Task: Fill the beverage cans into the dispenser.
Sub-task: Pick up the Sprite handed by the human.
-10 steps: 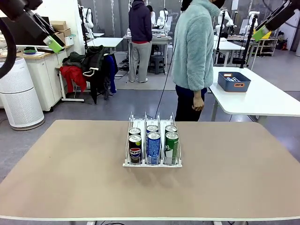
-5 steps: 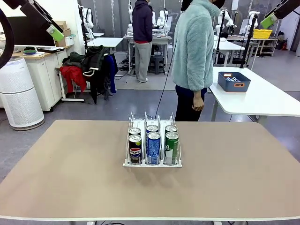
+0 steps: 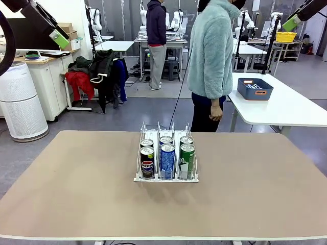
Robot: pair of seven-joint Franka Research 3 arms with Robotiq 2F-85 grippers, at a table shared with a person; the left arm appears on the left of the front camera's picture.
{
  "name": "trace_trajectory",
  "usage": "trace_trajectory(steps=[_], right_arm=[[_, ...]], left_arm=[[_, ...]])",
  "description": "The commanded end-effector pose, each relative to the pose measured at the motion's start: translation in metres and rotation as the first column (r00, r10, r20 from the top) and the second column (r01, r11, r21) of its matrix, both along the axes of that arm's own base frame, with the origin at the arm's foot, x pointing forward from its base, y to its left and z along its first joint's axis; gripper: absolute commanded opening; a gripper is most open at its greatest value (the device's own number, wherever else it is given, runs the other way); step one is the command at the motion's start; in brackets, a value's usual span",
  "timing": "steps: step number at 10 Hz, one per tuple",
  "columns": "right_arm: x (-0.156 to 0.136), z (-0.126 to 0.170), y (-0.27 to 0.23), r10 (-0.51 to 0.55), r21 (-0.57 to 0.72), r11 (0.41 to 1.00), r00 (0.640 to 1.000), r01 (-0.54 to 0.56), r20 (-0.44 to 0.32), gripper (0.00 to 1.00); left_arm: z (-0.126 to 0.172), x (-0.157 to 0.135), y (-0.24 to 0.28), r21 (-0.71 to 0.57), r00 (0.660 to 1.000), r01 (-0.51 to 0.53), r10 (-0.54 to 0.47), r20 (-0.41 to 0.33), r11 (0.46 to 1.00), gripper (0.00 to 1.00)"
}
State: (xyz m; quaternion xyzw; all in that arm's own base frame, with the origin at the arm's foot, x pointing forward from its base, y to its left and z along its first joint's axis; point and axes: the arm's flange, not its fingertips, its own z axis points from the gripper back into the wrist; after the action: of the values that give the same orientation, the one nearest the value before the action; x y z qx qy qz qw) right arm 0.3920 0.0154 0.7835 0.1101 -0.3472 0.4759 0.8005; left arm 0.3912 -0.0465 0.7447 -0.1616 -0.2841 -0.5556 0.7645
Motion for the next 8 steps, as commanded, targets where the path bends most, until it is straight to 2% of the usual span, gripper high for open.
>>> trace_trajectory(steps=[1,5,8], right_arm=[[-0.001,-0.001,0.000,0.004,-0.007,1.000,1.000,-0.004,-0.002,1.00],[-0.001,-0.001,0.000,0.004,-0.007,1.000,1.000,-0.004,-0.002,1.00],[-0.002,-0.001,0.003,-0.014,0.014,1.000,1.000,0.014,0.000,1.00]], left_arm=[[0.000,0.000,0.005,-0.014,1.000,0.014,-0.014,-0.003,1.000,1.00],[0.000,0.000,0.000,0.000,1.000,0.000,0.000,0.001,1.000,1.00],[0.010,0.002,-0.008,-0.083,0.991,-0.135,0.135,-0.010,0.987,1.00]])
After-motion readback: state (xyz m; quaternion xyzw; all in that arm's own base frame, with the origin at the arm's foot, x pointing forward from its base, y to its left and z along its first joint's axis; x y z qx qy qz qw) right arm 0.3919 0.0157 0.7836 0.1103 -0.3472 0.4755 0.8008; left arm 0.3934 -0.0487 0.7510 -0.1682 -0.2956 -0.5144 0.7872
